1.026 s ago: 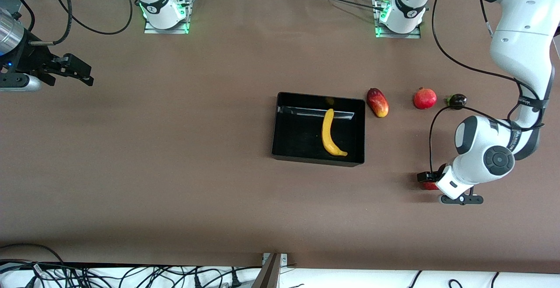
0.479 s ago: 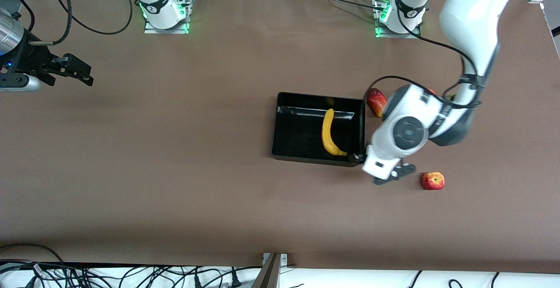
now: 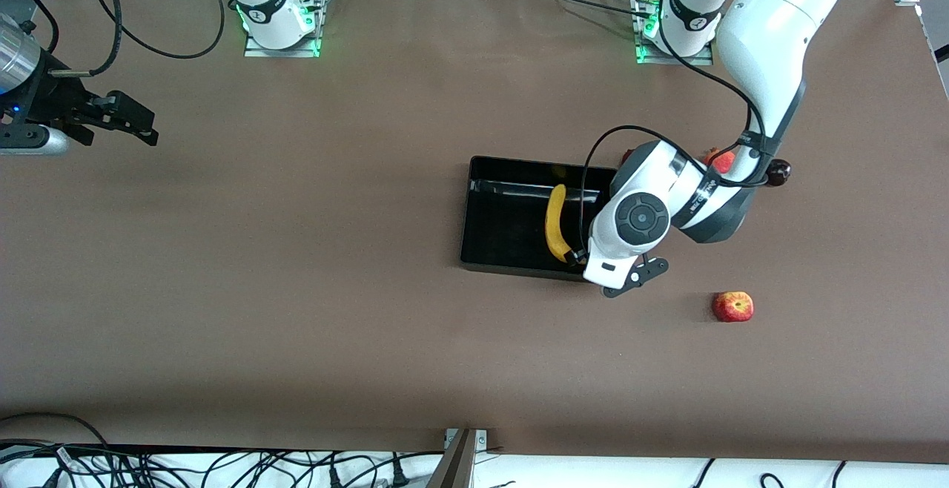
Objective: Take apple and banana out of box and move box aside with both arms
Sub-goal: 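Move the left gripper back into the tray and grasp the banana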
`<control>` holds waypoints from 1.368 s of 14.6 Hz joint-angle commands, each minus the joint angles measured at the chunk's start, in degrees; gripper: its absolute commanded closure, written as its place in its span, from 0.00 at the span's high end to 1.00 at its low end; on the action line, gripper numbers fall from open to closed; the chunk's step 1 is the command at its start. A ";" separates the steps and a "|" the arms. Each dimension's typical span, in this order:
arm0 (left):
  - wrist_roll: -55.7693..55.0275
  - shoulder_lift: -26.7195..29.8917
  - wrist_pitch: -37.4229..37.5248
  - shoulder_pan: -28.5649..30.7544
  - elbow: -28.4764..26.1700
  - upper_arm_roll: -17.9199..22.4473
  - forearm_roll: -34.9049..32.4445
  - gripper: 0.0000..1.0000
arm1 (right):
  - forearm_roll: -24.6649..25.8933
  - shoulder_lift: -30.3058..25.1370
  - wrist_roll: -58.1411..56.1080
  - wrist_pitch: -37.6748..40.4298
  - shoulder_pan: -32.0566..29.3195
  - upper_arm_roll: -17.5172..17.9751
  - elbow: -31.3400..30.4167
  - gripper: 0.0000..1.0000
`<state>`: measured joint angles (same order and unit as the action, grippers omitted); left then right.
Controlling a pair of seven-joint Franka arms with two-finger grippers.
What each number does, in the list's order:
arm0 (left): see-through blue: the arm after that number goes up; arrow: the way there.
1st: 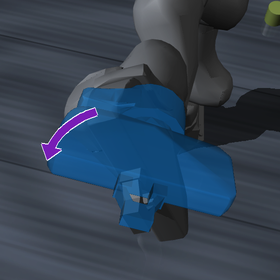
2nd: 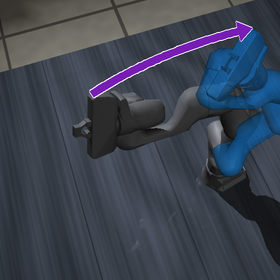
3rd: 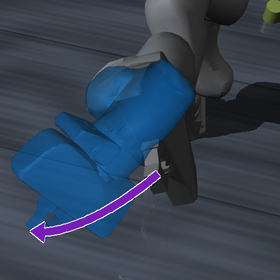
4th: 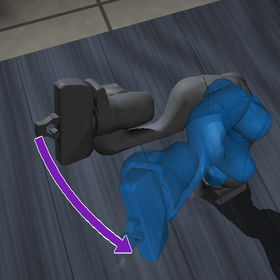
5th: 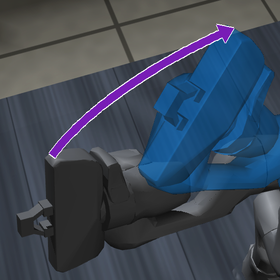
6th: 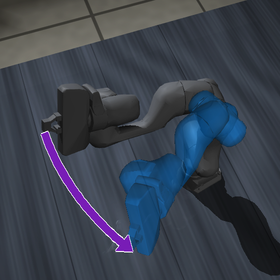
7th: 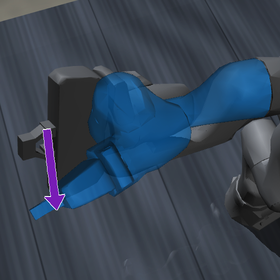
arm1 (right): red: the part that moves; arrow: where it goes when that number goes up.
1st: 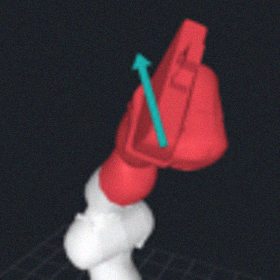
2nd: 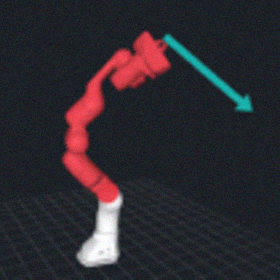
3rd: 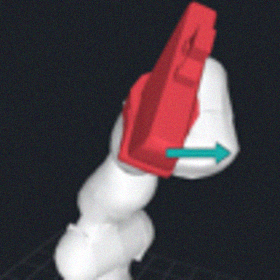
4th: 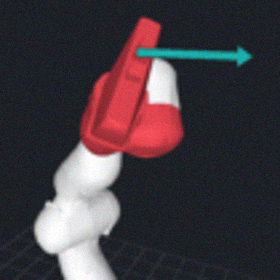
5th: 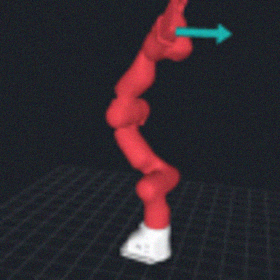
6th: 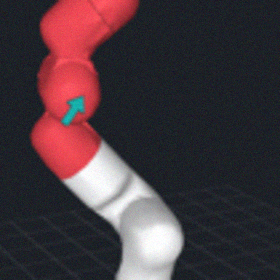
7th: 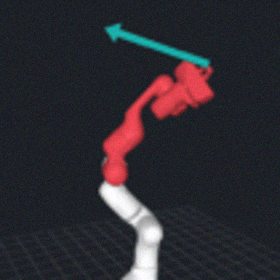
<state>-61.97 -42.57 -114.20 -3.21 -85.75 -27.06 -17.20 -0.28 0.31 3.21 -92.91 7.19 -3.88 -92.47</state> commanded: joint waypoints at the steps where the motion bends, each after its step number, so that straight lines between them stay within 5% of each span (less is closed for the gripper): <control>1: -1.75 0.64 -3.04 -0.48 -3.01 -0.19 0.50 1.00 | 0.28 0.30 -0.84 0.62 -0.60 0.45 0.97 1.00; 13: -6.94 -1.38 -11.56 -2.94 -7.58 -0.98 -0.55 1.00 | 0.28 0.30 -0.93 0.53 -0.69 0.45 0.97 1.00; 19: -11.95 -4.19 -14.11 -2.94 -8.03 -0.98 -6.71 1.00 | 0.28 0.30 -0.93 0.53 -0.69 0.45 0.97 1.00; 20: -12.04 -4.28 -14.38 -2.94 -8.03 -0.98 -6.71 0.90 | 0.28 0.30 -0.93 0.53 -0.69 0.45 0.97 1.00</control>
<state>-72.52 -46.86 -127.42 -6.09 -93.30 -28.00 -22.44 -0.28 0.32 3.21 -92.91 7.19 -3.88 -92.47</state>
